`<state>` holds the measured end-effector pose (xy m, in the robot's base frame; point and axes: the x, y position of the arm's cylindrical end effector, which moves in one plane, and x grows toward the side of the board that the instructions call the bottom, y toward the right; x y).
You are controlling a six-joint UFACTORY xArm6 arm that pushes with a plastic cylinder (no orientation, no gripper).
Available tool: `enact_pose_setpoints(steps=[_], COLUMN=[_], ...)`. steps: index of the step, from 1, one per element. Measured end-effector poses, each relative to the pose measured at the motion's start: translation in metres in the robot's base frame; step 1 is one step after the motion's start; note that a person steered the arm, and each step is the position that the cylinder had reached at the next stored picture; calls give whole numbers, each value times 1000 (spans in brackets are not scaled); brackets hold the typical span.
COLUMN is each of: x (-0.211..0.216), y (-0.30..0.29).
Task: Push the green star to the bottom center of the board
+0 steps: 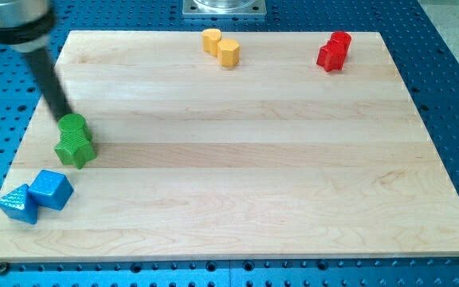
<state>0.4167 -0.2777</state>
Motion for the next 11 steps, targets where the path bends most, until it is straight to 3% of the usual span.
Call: enact_pose_setpoints(steps=[1,2,3,4,5,6,7,8,9,10,11], x=[51,55,43,65,74,56,67,85,65,123,131], y=[43,119,88,69,187,229,178,185,141,151,219])
